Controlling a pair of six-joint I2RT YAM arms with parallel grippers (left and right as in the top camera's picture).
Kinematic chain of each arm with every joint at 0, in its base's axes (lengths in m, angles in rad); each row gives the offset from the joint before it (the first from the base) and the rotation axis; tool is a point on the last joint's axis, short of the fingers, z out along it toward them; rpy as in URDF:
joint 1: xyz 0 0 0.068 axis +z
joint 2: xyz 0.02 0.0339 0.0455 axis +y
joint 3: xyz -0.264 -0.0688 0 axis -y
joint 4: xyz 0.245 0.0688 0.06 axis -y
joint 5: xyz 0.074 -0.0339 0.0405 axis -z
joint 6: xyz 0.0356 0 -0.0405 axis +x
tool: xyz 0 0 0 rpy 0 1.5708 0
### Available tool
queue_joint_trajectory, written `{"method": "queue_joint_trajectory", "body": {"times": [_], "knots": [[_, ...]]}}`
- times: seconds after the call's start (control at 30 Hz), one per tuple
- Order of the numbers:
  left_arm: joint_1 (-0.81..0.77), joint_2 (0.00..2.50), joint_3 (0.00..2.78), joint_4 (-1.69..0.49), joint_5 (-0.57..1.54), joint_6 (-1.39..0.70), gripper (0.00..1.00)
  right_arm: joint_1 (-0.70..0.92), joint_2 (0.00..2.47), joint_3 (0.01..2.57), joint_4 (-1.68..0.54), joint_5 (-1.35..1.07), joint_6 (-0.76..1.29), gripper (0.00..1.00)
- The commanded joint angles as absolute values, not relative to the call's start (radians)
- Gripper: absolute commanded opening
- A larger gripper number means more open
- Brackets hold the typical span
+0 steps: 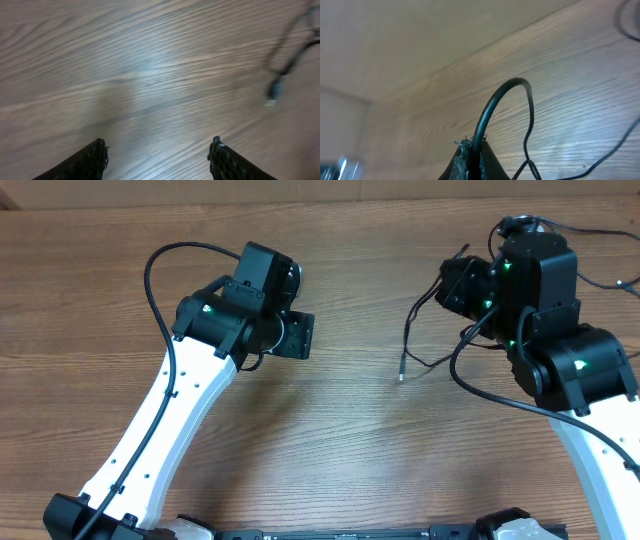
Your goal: Untangle cables
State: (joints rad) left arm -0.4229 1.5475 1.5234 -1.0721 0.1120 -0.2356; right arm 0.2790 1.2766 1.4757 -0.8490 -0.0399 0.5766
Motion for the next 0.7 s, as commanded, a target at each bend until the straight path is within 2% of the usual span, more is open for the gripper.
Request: {"method": "queue_joint_trajectory", "body": {"times": [0.0, 0.13, 0.3, 0.43, 0.6, 0.67], "knots": [[-0.417, 1.522, 1.536, -1.041, 0.234, -0.179, 0.69, 0.274, 1.274, 1.494, -0.844, -0.22, 0.439, 0.04], [-0.403, 1.522, 1.536, -1.007, 0.295, -0.186, 0.7, 0.274, 1.274, 1.494, -0.851, -0.455, 0.296, 0.04], [-0.393, 1.522, 1.536, -0.983, 0.481, -0.075, 0.71, 0.274, 1.274, 1.494, -0.866, -0.649, 0.203, 0.04], [-0.393, 1.522, 1.536, -0.968, 0.505, -0.063, 0.72, 0.274, 1.274, 1.494, -0.873, -0.779, 0.148, 0.04], [-0.393, 1.522, 1.536, -0.932, 0.675, 0.004, 0.73, 0.274, 1.274, 1.494, -0.875, -0.833, 0.148, 0.04], [-0.393, 1.522, 1.536, -0.92, 0.683, 0.0, 0.73, 0.274, 1.274, 1.494, -0.878, -0.846, 0.148, 0.04]]}}
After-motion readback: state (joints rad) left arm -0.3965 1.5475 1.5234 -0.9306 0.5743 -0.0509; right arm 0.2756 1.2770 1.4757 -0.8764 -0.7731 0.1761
